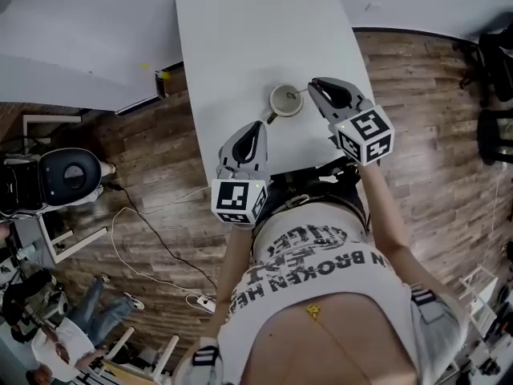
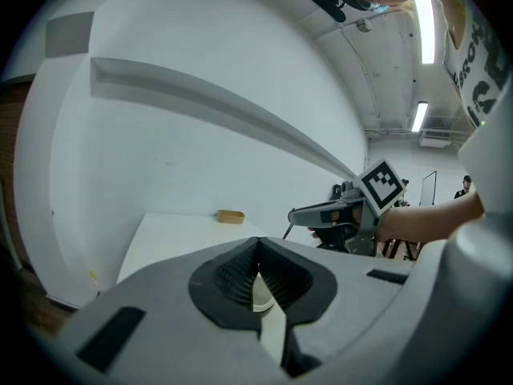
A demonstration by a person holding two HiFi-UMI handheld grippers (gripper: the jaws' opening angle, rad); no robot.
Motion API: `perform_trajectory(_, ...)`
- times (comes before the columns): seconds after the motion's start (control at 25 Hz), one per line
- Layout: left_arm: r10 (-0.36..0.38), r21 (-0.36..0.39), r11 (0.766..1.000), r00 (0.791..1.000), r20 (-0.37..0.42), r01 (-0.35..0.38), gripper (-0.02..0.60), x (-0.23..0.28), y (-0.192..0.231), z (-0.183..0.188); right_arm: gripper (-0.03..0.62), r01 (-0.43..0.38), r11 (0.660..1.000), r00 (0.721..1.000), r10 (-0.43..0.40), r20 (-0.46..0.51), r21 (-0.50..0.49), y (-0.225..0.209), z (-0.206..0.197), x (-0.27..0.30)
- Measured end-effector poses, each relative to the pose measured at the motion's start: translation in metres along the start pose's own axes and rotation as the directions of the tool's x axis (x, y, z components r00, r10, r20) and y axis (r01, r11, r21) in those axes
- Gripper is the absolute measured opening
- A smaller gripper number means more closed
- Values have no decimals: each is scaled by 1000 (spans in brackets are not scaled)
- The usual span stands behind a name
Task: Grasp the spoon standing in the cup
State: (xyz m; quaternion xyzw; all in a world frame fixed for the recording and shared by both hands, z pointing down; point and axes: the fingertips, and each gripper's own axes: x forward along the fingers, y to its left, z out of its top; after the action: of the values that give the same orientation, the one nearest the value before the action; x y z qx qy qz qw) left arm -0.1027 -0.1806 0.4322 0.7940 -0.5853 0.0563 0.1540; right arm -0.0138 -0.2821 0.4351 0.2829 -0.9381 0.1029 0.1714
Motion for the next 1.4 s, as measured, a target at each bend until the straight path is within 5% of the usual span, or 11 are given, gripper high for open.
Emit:
perform_trajectory(0.72, -20, 19, 1000, 1000, -1, 20, -9, 5, -8, 2, 38, 4, 1000, 996, -2, 93, -28, 16, 72, -65)
perform_trajectory(1.4, -51, 40, 998, 999, -17, 52, -9, -4, -27, -3, 38, 11, 1000, 996, -10, 87, -15, 28, 60, -82)
